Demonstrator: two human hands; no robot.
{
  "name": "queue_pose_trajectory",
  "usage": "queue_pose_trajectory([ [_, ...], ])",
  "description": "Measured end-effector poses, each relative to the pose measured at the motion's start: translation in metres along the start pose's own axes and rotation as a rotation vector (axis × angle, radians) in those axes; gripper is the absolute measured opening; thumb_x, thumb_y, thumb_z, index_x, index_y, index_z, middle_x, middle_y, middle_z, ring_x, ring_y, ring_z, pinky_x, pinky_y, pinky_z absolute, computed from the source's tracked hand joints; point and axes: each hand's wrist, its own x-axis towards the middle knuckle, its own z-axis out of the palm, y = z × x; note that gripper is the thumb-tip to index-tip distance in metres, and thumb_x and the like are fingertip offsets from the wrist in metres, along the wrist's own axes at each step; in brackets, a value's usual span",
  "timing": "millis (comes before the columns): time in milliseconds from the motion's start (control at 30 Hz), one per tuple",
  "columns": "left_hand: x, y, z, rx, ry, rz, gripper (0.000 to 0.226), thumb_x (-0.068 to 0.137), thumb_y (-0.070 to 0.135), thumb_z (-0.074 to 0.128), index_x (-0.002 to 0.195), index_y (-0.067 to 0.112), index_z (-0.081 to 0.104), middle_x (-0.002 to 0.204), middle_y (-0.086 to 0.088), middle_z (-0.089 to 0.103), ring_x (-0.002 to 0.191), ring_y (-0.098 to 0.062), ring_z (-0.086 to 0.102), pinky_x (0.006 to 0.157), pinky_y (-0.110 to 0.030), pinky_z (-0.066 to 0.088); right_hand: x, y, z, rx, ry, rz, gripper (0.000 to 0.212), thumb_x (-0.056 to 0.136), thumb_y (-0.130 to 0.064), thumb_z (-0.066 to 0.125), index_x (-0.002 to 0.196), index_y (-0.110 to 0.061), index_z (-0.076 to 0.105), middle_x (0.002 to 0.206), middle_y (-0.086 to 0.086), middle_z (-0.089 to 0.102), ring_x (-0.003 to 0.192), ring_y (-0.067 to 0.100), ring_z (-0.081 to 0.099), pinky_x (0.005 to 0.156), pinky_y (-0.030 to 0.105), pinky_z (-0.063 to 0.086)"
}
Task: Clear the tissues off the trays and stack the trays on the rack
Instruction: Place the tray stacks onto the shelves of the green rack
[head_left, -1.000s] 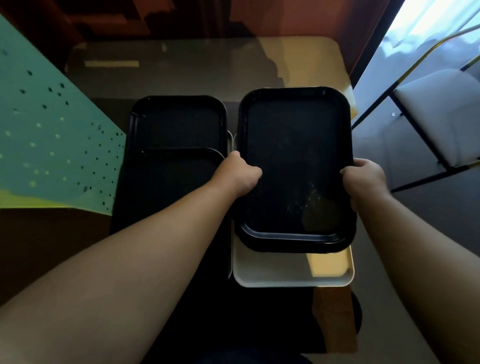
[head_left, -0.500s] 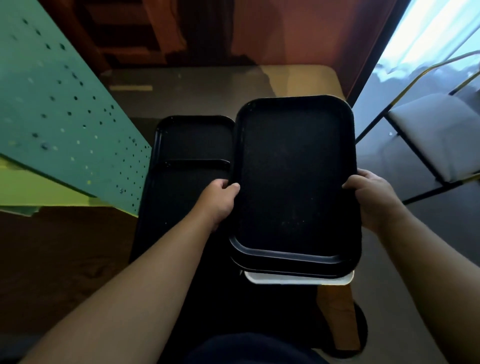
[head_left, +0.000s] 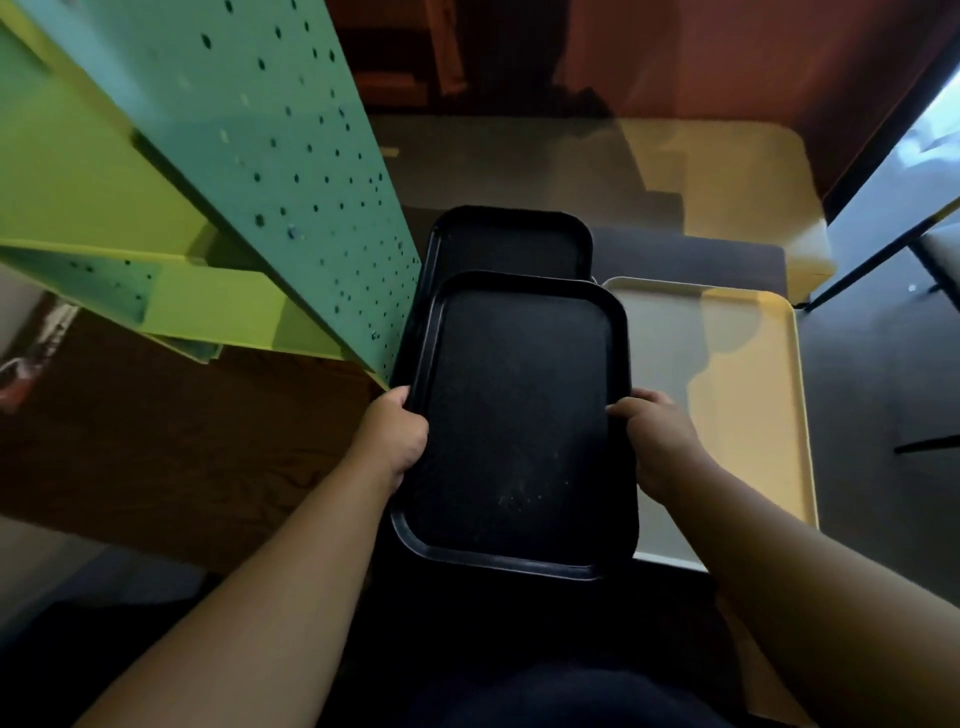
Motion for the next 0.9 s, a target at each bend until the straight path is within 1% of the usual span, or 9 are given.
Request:
queue_pose_trajectory([
  [133, 0.006, -0.021, -0.011, -0.021, 0.056, -0.021, 0.054, 0.093, 0.004, 0.048, 0.145, 0.014, 0.050, 0.135, -0.004, 0.061, 0.110, -0.028, 0.061, 0.093, -0.041, 0.055, 0.006, 0.012, 0.028, -0.101, 0.027, 0.007, 0.040, 0.093, -0.017, 0.063, 0.133, -0.014, 0.058, 0.117, 0.015, 0.067, 0.106, 0.034, 0.066, 0.098, 0.055, 0.056],
  [233, 0.014, -0.031, -0.017, 0.012, 0.071, -0.030, 0.069, 0.083, 0.020, 0.052, 0.151, 0.022, 0.044, 0.150, -0.009, 0.051, 0.119, -0.031, 0.060, 0.094, -0.045, 0.056, 0.003, 0.015, 0.042, -0.161, 0.050, 0.018, 0.037, 0.094, -0.026, 0.063, 0.130, -0.015, 0.058, 0.117, 0.010, 0.065, 0.106, 0.030, 0.064, 0.099, 0.049, 0.055],
  [367, 0.020, -0.038, -0.024, 0.003, 0.095, 0.001, 0.058, 0.098, 0.007, 0.050, 0.154, 0.016, 0.040, 0.155, -0.011, 0.046, 0.087, -0.010, 0.060, 0.065, -0.023, 0.046, 0.002, 0.020, 0.050, -0.276, 0.136, -0.042, 0.036, 0.097, -0.025, 0.058, 0.131, -0.018, 0.059, 0.115, 0.009, 0.065, 0.099, 0.028, 0.064, 0.091, 0.045, 0.057],
  [400, 0.023, -0.040, -0.026, 0.003, 0.100, 0.010, 0.056, 0.099, 0.005, 0.049, 0.153, 0.015, 0.042, 0.154, -0.011, 0.048, 0.091, -0.011, 0.061, 0.069, -0.023, 0.048, 0.001, 0.021, 0.050, -0.298, 0.149, -0.058, 0.038, 0.096, -0.022, 0.056, 0.134, -0.016, 0.060, 0.114, 0.009, 0.066, 0.094, 0.027, 0.066, 0.088, 0.045, 0.059],
  [500, 0.027, -0.046, -0.028, 0.064, 0.099, 0.070, 0.058, 0.097, -0.003, 0.045, 0.152, 0.016, 0.045, 0.155, -0.010, 0.047, 0.129, -0.027, 0.055, 0.098, -0.032, 0.050, -0.003, 0.021, 0.053, -0.357, 0.152, -0.081, 0.037, 0.097, -0.015, 0.054, 0.134, -0.014, 0.060, 0.105, 0.006, 0.067, 0.083, 0.023, 0.069, 0.074, 0.040, 0.061],
  [567, 0.028, -0.051, -0.029, 0.115, 0.084, 0.114, 0.063, 0.095, -0.006, 0.044, 0.154, 0.018, 0.042, 0.156, -0.008, 0.045, 0.134, -0.029, 0.052, 0.107, -0.040, 0.050, -0.007, 0.021, 0.055, -0.384, 0.149, -0.087, 0.039, 0.098, -0.011, 0.052, 0.137, -0.012, 0.057, 0.099, 0.001, 0.064, 0.079, 0.021, 0.066, 0.070, 0.037, 0.058],
  [700, 0.027, -0.058, -0.029, 0.213, 0.125, 0.204, 0.069, 0.092, -0.012, 0.042, 0.155, 0.017, 0.040, 0.154, -0.009, 0.044, 0.135, -0.030, 0.050, 0.109, -0.044, 0.049, -0.010, 0.021, 0.059, -0.418, 0.159, -0.080, 0.048, 0.098, -0.009, 0.050, 0.146, -0.016, 0.048, 0.096, -0.004, 0.060, 0.081, 0.023, 0.066, 0.075, 0.042, 0.059],
  [800, 0.025, -0.057, -0.030, 0.268, 0.188, 0.250, 0.065, 0.093, -0.013, 0.045, 0.152, 0.014, 0.044, 0.150, -0.009, 0.048, 0.134, -0.029, 0.051, 0.108, -0.036, 0.047, -0.011, 0.021, 0.061, -0.466, 0.162, -0.085, 0.050, 0.098, -0.013, 0.049, 0.146, -0.020, 0.045, 0.099, 0.001, 0.062, 0.085, 0.028, 0.069, 0.081, 0.048, 0.061],
  [900, 0.028, -0.057, -0.032, 0.294, 0.218, 0.299, 0.059, 0.094, -0.011, 0.048, 0.148, 0.013, 0.050, 0.144, -0.009, 0.054, 0.126, -0.025, 0.056, 0.096, -0.027, 0.044, -0.008, 0.021, 0.062, -0.483, 0.169, -0.093, 0.045, 0.100, -0.013, 0.048, 0.145, -0.016, 0.046, 0.103, 0.006, 0.062, 0.084, 0.027, 0.066, 0.079, 0.045, 0.058],
])
